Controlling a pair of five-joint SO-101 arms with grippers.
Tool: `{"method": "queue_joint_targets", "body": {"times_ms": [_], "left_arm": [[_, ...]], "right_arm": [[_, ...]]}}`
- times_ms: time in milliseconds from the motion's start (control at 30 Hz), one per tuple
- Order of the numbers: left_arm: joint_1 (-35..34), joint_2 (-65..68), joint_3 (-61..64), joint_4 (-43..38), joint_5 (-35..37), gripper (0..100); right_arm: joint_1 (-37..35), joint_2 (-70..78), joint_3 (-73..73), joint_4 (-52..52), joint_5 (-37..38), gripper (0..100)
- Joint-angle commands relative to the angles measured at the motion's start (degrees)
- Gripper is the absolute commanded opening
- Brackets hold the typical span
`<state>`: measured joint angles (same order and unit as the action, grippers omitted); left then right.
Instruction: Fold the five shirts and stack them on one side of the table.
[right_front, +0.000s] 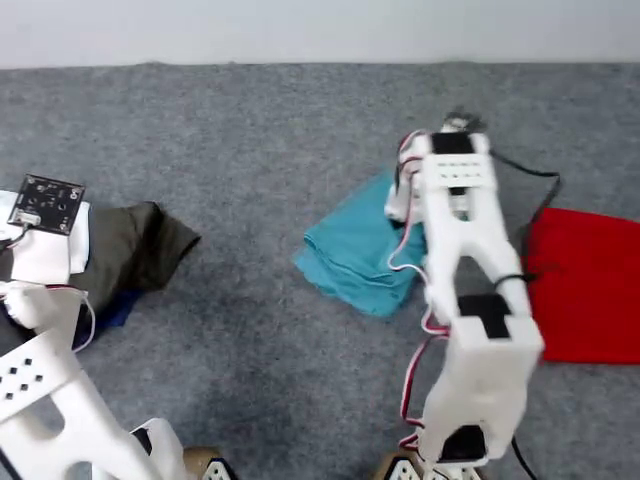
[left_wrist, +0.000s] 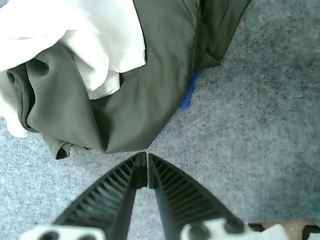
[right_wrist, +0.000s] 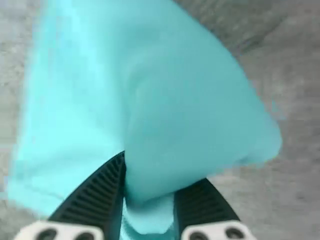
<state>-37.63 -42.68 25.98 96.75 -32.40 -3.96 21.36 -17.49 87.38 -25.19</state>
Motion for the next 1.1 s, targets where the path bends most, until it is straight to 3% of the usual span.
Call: {"method": "queue_joint_targets", "body": {"times_ms": [0,267,567,767,1000,1067], "left_arm": [[0.35,-1.05,-0.57,0.44,0.26,2],[0.35,-1.05,-0.57,0.44,0.26,2],[0.35,-1.05,-0.57,0.44,0.26,2],[0.35,-1.05,-0.57,0.44,0.26,2],[0.26,-1.05,-0.57,1.05,0.26,2],[0.26,-1.05,-0.48,1.23,0.26,2]], "right_arm": [[4.53,-10.59,-1.41,4.62,10.81,0.9],[18.95,-20.09,-1.41,11.12,39.65,0.9],[35.74,-22.46,-1.14,6.46,71.56,0.9],[41.10,-15.43,-1.05,-3.91,73.93,0.9],[41.89,-6.99,-1.05,-10.86,73.93,1.0],[42.15,-5.49,-1.14,-12.88,73.93,5.0]]}}
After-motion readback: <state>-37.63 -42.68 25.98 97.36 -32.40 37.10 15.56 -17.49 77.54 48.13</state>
